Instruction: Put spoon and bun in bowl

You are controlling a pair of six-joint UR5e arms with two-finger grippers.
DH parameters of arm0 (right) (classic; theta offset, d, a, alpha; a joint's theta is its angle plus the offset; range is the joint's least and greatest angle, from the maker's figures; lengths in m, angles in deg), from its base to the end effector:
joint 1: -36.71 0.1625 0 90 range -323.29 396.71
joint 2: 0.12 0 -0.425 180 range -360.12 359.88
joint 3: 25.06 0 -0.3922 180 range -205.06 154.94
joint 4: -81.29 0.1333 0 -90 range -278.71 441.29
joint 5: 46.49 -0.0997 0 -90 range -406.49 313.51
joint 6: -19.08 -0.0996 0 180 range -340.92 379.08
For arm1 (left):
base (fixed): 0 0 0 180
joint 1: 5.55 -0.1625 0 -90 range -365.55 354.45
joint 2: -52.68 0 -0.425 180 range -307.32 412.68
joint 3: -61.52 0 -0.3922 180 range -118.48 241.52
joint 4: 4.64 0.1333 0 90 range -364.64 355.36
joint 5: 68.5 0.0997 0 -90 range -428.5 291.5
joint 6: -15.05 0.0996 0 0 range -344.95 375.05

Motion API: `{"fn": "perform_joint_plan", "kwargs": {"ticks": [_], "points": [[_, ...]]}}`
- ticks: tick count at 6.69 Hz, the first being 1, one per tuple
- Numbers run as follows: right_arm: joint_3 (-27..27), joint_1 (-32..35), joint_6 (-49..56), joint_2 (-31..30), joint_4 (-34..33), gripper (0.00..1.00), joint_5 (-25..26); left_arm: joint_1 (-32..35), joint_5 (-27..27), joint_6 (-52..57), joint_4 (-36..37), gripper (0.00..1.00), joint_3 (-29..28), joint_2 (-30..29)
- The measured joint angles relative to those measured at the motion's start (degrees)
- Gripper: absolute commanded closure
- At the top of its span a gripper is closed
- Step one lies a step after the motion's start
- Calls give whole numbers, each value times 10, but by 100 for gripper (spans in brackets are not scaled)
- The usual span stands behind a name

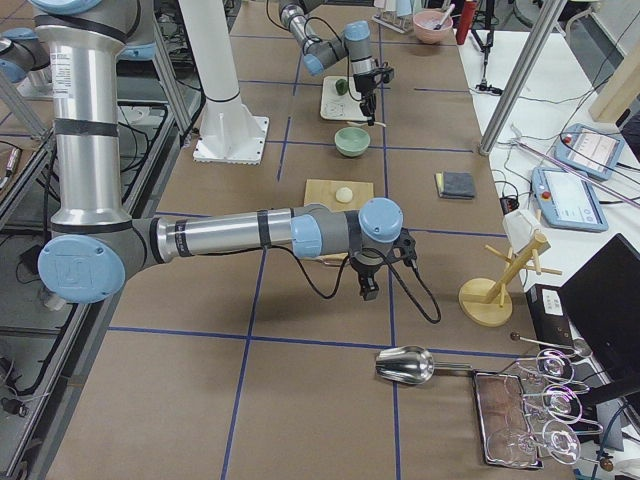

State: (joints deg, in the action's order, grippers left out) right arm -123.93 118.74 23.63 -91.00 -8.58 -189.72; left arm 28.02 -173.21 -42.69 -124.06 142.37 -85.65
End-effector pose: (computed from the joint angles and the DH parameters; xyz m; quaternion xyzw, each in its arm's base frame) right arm -0.0148 -0.4917 0.5779 0.0499 -0.4486 -0.1288 0.8830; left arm 0.5632 -0.5034 0.1396 0.2149 0.5266 0.0628 0.8201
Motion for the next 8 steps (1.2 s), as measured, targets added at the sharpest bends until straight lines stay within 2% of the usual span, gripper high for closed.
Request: {"fn": "perform_joint_plan", "kwargs": {"ticks": [1, 2, 3, 4, 6, 8], "points": [[0, -2, -5, 1, 5, 0, 1, -6, 5, 0, -7, 85, -5, 1], [-1, -10, -25, 4, 10, 0, 1, -13, 7, 0, -9, 55, -1, 12], [-4, -26, -66, 8, 26, 0, 2, -17, 7, -2, -9, 18, 11, 28], [-6, -51, -127, 9, 64, 0, 2, -18, 7, -5, -7, 1, 23, 39], [-7, -111, -282, 13, 167, 0, 7, -20, 8, -27, -7, 1, 30, 44], [-7, -161, -391, 40, 208, 0, 29, -18, 9, -48, -3, 3, 41, 53]]}}
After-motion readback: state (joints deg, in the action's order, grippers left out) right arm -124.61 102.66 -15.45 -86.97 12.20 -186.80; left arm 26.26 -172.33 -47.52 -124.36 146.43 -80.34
